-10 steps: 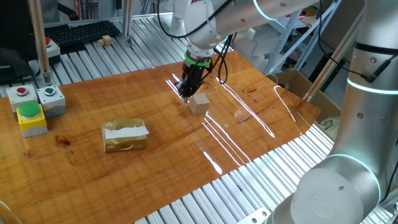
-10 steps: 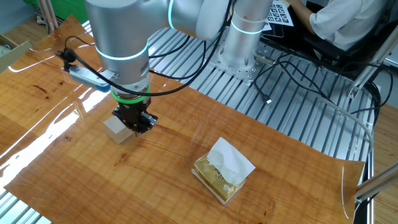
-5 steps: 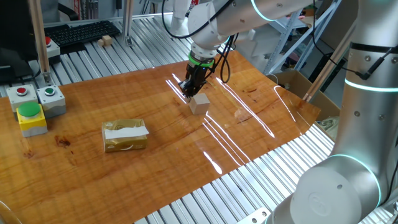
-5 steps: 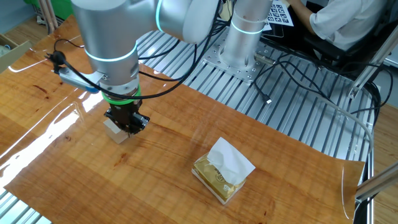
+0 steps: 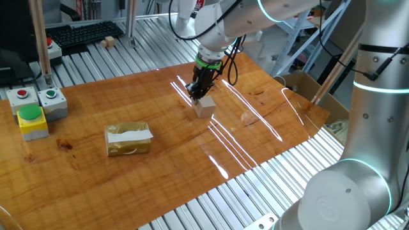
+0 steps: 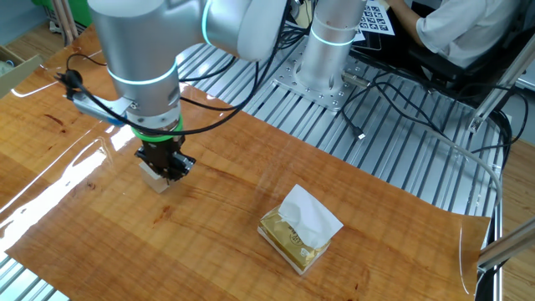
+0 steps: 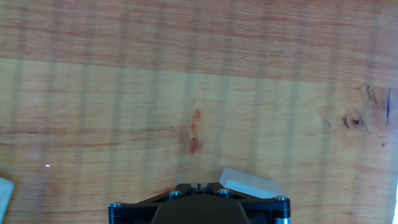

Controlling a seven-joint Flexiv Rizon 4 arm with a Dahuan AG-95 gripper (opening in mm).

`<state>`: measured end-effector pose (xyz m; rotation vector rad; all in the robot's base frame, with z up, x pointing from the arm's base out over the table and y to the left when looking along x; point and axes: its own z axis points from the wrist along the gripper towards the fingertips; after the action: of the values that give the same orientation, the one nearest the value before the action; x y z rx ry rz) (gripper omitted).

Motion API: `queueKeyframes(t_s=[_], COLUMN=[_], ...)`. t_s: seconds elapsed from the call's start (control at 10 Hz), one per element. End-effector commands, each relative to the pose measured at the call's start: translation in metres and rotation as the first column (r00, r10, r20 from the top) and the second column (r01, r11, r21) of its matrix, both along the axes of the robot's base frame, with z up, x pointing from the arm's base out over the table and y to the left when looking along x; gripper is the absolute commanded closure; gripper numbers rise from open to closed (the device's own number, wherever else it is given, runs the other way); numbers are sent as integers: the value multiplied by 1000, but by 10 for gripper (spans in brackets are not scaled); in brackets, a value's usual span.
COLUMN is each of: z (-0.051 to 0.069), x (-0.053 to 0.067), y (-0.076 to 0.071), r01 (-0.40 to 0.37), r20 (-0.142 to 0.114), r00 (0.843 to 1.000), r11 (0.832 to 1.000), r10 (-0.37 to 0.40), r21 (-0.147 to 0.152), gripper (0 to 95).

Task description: Approach and touch the side of the small block

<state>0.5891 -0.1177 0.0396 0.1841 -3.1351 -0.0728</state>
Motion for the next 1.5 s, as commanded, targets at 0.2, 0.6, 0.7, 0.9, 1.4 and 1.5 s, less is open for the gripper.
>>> queueKeyframes(t_s=[0.2, 0.6, 0.7, 0.9, 1.4, 1.5], z=[-2, -2, -2, 0, 12, 14], x=[-2, -3, -2, 3, 21, 21], y=[-6, -12, -10, 1, 62, 72], r01=[-3, 4, 6, 23, 20, 22], r20=[3, 1, 0, -2, -9, -15], r00=[1000, 1000, 1000, 1000, 1000, 1000], r11=[1000, 1000, 1000, 999, 999, 999], r10=[3, -4, -6, -23, -20, -22], r21=[-2, 25, 27, 27, 29, 31], gripper=[950, 950, 950, 950, 950, 950])
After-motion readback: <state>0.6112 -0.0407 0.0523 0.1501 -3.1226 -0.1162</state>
